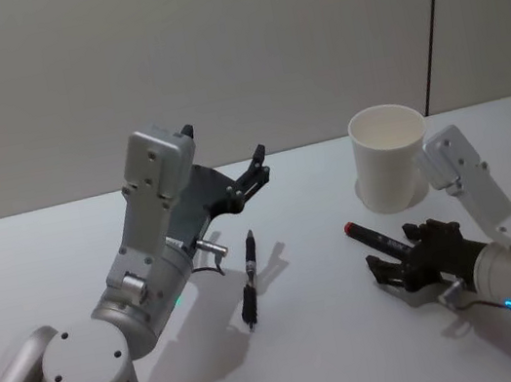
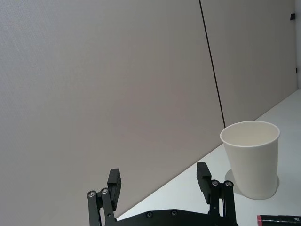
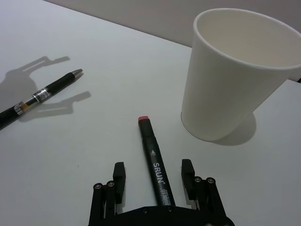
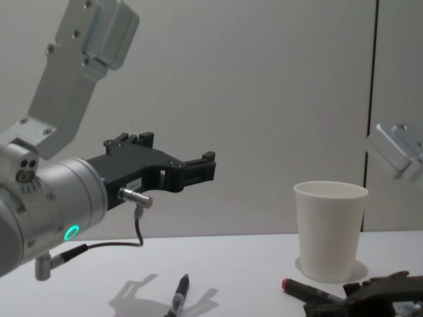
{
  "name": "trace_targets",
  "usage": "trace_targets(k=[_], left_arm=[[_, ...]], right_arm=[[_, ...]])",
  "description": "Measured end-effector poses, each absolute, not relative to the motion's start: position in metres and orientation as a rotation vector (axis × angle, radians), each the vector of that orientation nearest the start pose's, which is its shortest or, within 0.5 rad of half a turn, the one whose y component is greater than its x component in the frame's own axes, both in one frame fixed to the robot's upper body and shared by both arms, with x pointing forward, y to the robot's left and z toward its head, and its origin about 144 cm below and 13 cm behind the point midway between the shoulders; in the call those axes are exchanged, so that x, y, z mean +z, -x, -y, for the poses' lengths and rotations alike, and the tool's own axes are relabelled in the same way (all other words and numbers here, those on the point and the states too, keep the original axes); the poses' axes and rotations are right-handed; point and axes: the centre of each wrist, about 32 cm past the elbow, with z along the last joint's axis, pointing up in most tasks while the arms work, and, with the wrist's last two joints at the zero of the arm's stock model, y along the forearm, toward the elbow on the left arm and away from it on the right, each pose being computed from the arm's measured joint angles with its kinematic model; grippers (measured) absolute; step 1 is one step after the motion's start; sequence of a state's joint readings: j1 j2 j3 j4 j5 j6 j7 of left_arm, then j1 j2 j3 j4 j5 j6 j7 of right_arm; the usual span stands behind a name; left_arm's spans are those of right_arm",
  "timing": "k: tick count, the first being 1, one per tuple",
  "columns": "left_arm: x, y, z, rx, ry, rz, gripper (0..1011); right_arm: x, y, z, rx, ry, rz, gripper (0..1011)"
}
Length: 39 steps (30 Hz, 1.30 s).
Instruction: Place the pen into the pen holder.
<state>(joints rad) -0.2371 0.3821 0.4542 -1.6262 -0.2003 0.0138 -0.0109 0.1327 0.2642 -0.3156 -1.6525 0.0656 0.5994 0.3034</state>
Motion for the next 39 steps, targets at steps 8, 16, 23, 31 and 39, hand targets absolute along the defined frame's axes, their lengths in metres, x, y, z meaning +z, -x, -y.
trace_targets(k=[8,16,23,31,39], left_arm=[[1.2044,-0.492,-0.1984,1.124,-0.061,0.268,1001],[1.2044,-0.492,-0.1984,1.124,-0.061,0.268,1001],[1.2044,-0.492,-0.1984,1.124,-0.061,0.268,1001],[1.2044,-0.492,-0.1984,1.124,-0.061,0.268,1001],[1.2044,-0.492,-0.1984,1.124,-0.061,0.268,1001]], right_arm=[[1.1886,-0.478,0.2013,-1.005,0.499,-0.196,709],[1.1879,-0.4777,0.2005,-1.03,0.469,-0.227,653],[1.1878,-0.4776,0.2001,-1.041,0.458,-0.243,610],[1.1879,-0.4776,0.2,-1.051,0.449,-0.255,550],[1.1881,-0.4777,0.1998,-1.056,0.445,-0.26,501]])
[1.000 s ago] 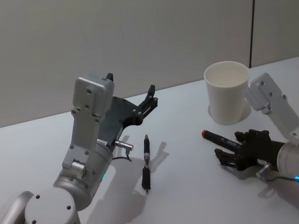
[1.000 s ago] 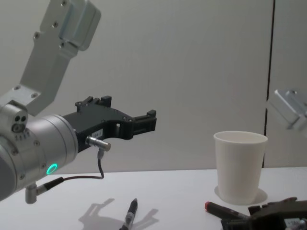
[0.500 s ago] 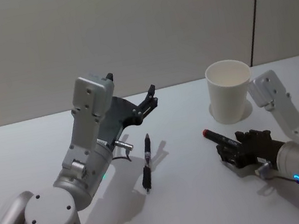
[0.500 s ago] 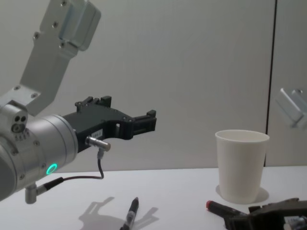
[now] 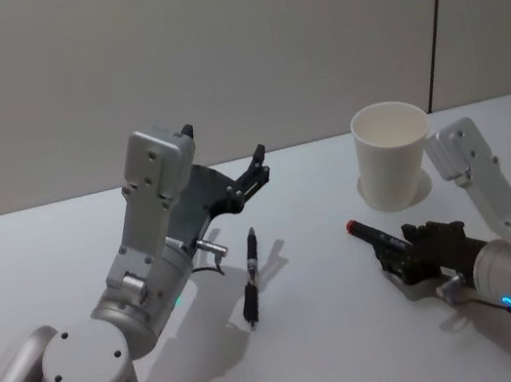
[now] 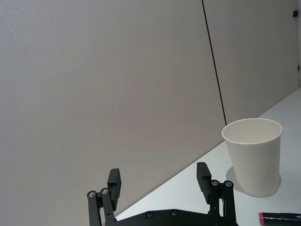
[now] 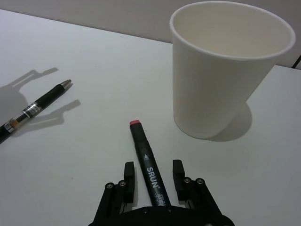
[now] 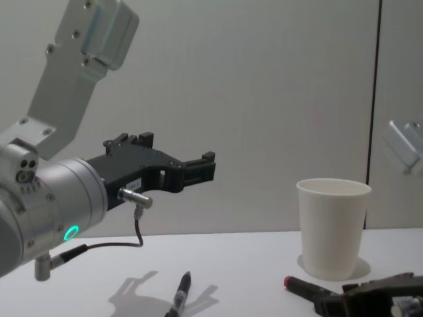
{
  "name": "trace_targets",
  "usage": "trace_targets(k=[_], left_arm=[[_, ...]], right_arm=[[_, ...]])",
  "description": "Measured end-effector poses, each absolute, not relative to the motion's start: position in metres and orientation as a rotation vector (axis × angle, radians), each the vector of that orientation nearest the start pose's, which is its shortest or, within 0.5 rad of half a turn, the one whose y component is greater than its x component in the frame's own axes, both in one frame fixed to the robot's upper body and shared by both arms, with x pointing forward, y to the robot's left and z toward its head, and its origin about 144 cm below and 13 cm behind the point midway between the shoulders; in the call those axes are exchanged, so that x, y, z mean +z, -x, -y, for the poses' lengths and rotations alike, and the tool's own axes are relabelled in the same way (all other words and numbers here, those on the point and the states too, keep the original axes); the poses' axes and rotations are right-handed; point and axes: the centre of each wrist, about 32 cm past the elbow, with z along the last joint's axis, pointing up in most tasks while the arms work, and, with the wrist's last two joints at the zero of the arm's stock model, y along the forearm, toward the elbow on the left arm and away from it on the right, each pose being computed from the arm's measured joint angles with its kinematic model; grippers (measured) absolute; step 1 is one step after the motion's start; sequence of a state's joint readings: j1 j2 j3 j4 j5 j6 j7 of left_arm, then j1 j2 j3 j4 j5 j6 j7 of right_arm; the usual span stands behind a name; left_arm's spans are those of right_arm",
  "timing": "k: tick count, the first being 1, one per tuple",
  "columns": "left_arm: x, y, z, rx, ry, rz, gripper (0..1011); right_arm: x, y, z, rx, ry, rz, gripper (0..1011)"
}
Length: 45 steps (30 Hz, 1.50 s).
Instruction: Place the pen into the pen holder.
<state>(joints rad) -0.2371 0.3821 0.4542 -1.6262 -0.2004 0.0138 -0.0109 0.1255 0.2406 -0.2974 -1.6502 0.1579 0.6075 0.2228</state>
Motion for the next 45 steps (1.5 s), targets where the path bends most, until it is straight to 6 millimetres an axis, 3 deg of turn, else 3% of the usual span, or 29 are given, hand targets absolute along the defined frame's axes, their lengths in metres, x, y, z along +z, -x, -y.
trace_targets(k=[15,25,45], left_arm=[[1.2044,-0.492,-0.1984,1.124,-0.061,0.268,1001],[1.2044,-0.492,-0.1984,1.124,-0.061,0.268,1001],[1.2044,-0.492,-0.1984,1.124,-0.061,0.268,1001]], right_arm=[[1.1882,-0.4778,0.1998,-1.058,0.441,-0.264,393],[1.1883,-0.4778,0.1996,-1.058,0.441,-0.265,177],[1.1841,-0.4759,0.202,-0.974,0.361,-0.151,177]])
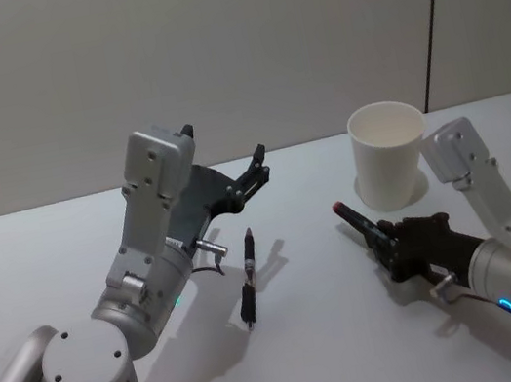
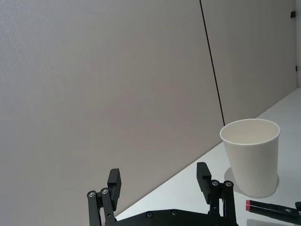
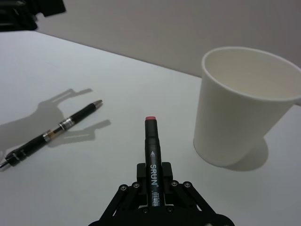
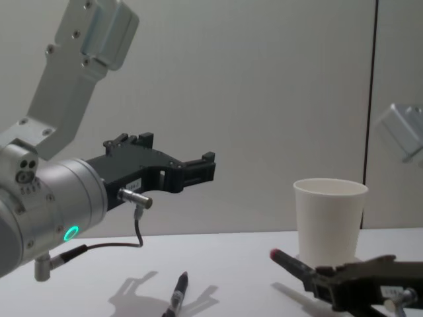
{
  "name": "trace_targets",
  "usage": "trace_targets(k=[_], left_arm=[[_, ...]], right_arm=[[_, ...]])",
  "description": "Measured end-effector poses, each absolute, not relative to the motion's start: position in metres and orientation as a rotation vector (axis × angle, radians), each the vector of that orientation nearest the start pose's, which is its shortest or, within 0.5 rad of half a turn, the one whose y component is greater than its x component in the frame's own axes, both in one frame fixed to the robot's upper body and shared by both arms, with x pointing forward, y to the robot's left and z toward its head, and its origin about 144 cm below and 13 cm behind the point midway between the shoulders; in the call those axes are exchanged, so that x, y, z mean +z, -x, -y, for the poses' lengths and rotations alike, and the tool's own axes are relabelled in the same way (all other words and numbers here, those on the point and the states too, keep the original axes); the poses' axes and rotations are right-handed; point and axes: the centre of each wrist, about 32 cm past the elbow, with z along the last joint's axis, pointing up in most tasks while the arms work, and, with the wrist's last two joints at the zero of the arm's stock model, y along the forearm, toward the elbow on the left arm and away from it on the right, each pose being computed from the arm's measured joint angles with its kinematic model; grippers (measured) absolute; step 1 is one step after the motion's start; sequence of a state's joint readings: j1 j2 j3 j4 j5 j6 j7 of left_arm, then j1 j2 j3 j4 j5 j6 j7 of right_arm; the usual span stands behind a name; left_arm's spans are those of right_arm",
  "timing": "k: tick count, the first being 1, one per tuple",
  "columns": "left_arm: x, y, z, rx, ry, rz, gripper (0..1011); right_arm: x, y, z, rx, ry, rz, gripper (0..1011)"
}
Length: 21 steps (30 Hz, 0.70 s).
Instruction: Place the pen into the pen holder.
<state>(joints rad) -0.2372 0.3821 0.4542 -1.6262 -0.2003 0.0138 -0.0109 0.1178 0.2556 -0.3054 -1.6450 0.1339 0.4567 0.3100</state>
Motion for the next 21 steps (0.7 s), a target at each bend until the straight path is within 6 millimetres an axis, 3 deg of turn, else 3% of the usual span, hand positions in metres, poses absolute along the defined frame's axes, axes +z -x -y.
trace_targets(k=[10,21], left_arm=[[1.2044,-0.492,-0.1984,1.124,-0.061,0.268,1001],[1.2044,-0.492,-0.1984,1.124,-0.061,0.268,1001]], right_arm=[[1.1849,-0.4724,0.2036,-0.903,0.237,-0.047,177],[1.19,-0.4686,0.2103,-0.942,0.101,0.043,177]])
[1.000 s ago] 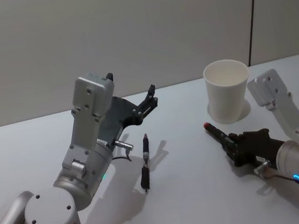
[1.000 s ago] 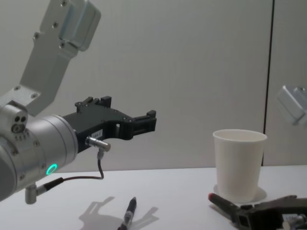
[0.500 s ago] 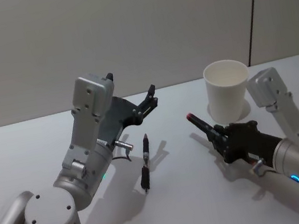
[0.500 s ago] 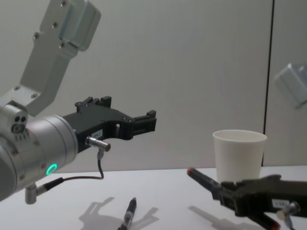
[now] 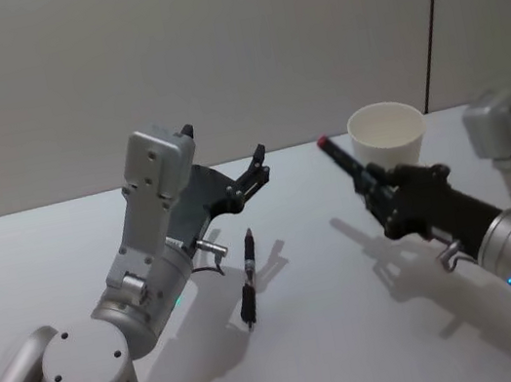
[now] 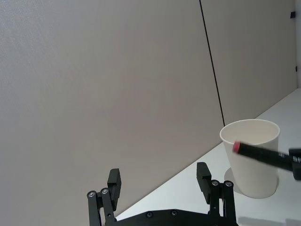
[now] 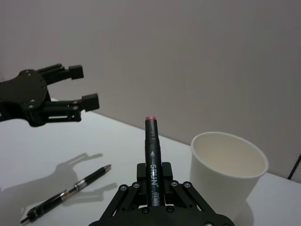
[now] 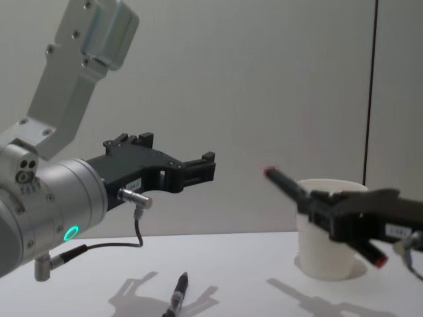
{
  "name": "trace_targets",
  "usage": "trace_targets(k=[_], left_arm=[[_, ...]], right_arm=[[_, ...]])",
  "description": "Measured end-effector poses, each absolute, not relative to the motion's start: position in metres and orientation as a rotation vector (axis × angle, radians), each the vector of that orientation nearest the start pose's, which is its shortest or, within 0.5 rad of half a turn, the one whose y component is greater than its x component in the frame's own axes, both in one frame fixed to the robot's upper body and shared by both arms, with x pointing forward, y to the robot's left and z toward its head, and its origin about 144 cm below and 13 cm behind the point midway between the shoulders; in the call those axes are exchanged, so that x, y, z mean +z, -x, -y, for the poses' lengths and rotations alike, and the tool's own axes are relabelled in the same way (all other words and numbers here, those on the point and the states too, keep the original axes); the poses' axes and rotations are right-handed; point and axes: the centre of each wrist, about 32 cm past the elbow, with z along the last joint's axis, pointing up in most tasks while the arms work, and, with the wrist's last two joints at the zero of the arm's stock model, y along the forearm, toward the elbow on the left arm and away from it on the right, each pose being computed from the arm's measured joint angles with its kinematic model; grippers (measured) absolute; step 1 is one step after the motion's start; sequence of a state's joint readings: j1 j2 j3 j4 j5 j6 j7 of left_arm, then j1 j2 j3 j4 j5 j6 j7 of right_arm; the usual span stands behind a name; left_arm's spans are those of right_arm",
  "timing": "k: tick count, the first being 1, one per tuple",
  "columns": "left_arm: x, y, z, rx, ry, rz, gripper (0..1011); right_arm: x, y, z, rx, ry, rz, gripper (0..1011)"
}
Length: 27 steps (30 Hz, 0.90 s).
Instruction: Place the pen into the pen holder.
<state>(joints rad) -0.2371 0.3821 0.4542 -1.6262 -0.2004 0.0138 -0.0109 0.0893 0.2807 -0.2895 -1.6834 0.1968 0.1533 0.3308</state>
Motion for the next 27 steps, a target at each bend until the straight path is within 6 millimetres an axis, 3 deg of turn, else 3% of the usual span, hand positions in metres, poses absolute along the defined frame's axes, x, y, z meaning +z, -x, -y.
trace_targets(k=[14,27], left_arm=[[1.204,-0.492,-0.198,1.124,-0.061,0.268,1001],[1.204,-0.492,-0.198,1.124,-0.061,0.268,1001]], right_arm=[[1.196,-0.471,0.221,-1.059,-0.041,0.18,177],[1.2,-0.498,0.218,-1.108,-0.123,0.285,177]])
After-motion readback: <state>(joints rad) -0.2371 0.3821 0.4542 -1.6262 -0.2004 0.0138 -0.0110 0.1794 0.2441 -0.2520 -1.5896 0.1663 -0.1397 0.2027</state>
